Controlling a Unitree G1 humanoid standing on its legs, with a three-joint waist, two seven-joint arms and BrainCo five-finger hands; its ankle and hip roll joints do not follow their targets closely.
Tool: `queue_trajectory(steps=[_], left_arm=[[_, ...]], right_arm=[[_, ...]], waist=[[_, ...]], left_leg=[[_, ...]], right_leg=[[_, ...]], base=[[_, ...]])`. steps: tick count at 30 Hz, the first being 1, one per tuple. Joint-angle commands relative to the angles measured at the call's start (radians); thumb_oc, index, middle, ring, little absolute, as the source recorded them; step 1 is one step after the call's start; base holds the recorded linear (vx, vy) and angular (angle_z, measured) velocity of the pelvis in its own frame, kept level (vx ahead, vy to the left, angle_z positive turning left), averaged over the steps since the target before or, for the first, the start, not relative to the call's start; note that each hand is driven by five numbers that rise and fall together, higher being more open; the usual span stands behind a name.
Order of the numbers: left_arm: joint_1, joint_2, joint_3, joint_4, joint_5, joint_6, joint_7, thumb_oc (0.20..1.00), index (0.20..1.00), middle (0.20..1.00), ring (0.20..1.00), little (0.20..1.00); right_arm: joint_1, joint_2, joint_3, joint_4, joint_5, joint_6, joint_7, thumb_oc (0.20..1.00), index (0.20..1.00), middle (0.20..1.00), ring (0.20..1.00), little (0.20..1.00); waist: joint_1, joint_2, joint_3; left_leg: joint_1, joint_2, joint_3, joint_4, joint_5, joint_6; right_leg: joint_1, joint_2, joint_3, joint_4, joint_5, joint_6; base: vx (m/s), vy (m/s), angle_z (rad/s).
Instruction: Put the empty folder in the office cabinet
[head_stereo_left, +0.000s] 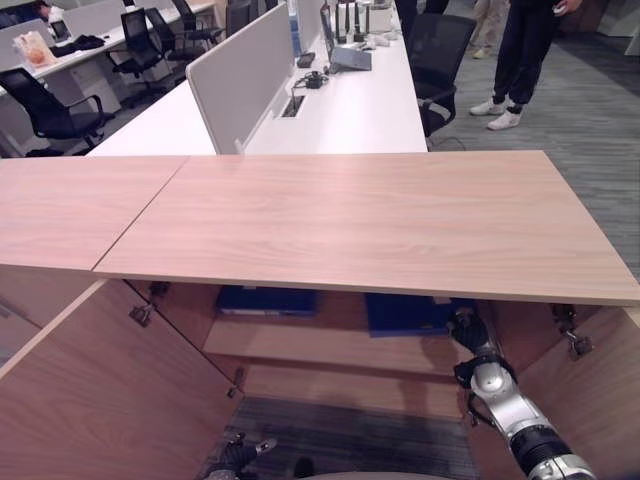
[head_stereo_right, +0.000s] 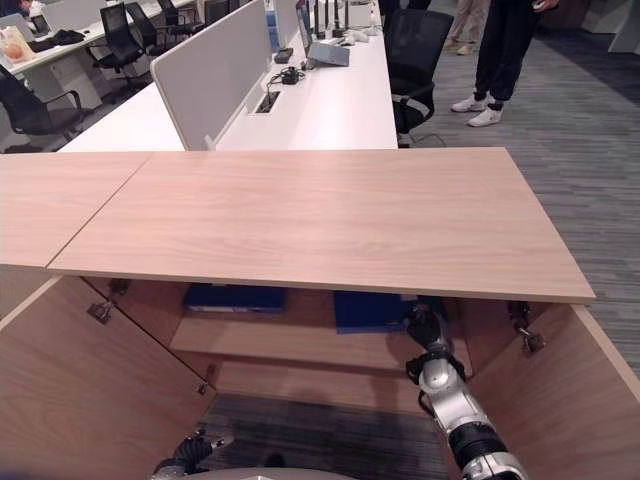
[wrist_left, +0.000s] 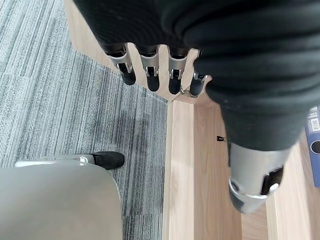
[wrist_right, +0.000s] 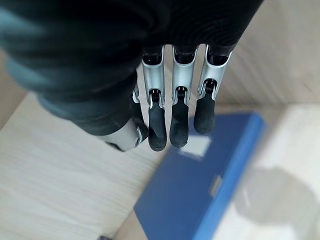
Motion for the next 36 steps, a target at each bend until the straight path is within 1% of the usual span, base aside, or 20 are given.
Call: queue_trajectory(steps=[1,4,10,13,17,24,26,31,33,36], left_arm=[[-0.079,0.031,-0.034,0.054,0.036,-0.030,0.016,1.000,1.000,1.000,1.000,1.000],[-0.078,0.032,-0.038,0.053,0.042,-0.032,0.014,1.000,1.000,1.000,1.000,1.000],[-0.077,0.032,-0.056,0.052,0.037,-0.032,0.010,1.000,1.000,1.000,1.000,1.000],[-0.083,0.037,-0.062,0.054,0.026,-0.032,0.009,1.000,1.000,1.000,1.000,1.000],[-0.081,0.038,-0.066,0.050,0.023,-0.030,0.008,1.000,1.000,1.000,1.000,1.000],[-0.090,0.038,-0.070,0.040,0.000,-0.028,0.008,1.000,1.000,1.000,1.000,1.000],[-0.104,0.039,-0.079,0.032,-0.020,-0.030,0.009,1.000,1.000,1.000,1.000,1.000],[-0.119,0.043,-0.094,0.012,-0.043,-0.035,0.015,1.000,1.000,1.000,1.000,1.000],[-0.122,0.044,-0.094,0.007,-0.046,-0.036,0.016,1.000,1.000,1.000,1.000,1.000],[-0.134,0.047,-0.099,-0.006,-0.061,-0.043,0.021,1.000,1.000,1.000,1.000,1.000]], right_arm=[[-0.105,-0.036,0.024,-0.077,-0.085,-0.037,-0.027,0.200,0.200,0.200,0.200,0.200],[-0.122,-0.048,0.031,-0.060,-0.097,-0.030,-0.024,0.200,0.200,0.200,0.200,0.200],[-0.160,-0.054,0.033,0.018,-0.064,-0.016,-0.029,0.200,0.200,0.200,0.200,0.200],[-0.168,-0.045,0.041,0.069,-0.047,-0.004,-0.027,0.200,0.200,0.200,0.200,0.200],[-0.157,-0.035,0.047,0.093,-0.045,0.005,-0.021,0.200,0.200,0.200,0.200,0.200],[-0.151,-0.010,0.044,0.140,-0.011,0.017,-0.022,0.200,0.200,0.200,0.200,0.200],[-0.160,0.002,0.041,0.180,0.016,0.025,-0.030,0.200,0.200,0.200,0.200,0.200],[-0.184,0.003,0.040,0.214,0.032,0.033,-0.037,0.200,0.200,0.200,0.200,0.200],[-0.191,0.001,0.040,0.211,0.033,0.035,-0.037,0.200,0.200,0.200,0.200,0.200],[-0.218,-0.005,0.041,0.225,0.037,0.037,-0.044,0.200,0.200,0.200,0.200,0.200]], waist=[[0.044,-0.029,0.031],[0.051,-0.030,0.034],[0.074,-0.033,0.054],[0.090,-0.027,0.074],[0.096,-0.023,0.083],[0.103,-0.011,0.113],[0.104,0.000,0.139],[0.106,0.015,0.175],[0.105,0.017,0.180],[0.106,0.027,0.206]], left_leg=[[0.071,0.051,-0.037,0.013,-0.121,-0.045],[0.066,0.051,-0.044,0.013,-0.119,-0.046],[0.041,0.050,-0.068,0.013,-0.107,-0.049],[0.022,0.047,-0.086,0.013,-0.098,-0.049],[0.012,0.045,-0.096,0.013,-0.093,-0.048],[-0.009,0.043,-0.106,0.014,-0.084,-0.047],[-0.026,0.041,-0.114,0.016,-0.077,-0.044],[-0.057,0.040,-0.119,0.020,-0.066,-0.042],[-0.063,0.040,-0.118,0.021,-0.065,-0.041],[-0.086,0.041,-0.114,0.027,-0.058,-0.039]], right_leg=[[-0.042,-0.059,-0.028,0.168,-0.093,0.038],[-0.042,-0.058,-0.034,0.168,-0.094,0.037],[-0.052,-0.057,-0.054,0.174,-0.095,0.034],[-0.061,-0.059,-0.073,0.185,-0.099,0.032],[-0.068,-0.062,-0.082,0.197,-0.102,0.031],[-0.094,-0.071,-0.089,0.221,-0.105,0.031],[-0.121,-0.080,-0.090,0.246,-0.109,0.029],[-0.167,-0.090,-0.086,0.278,-0.111,0.029],[-0.178,-0.092,-0.081,0.285,-0.112,0.028],[-0.218,-0.101,-0.067,0.313,-0.114,0.028]], base=[[-0.02,-0.012,0.05],[-0.01,-0.007,0.09],[-0.02,-0.009,0.13],[-0.05,0.002,0.20],[-0.01,0.006,0.08],[-0.03,0.014,0.09],[-0.07,0.039,0.02],[-0.06,0.025,0.08],[-0.04,0.018,0.05],[-0.06,0.033,-0.02]])
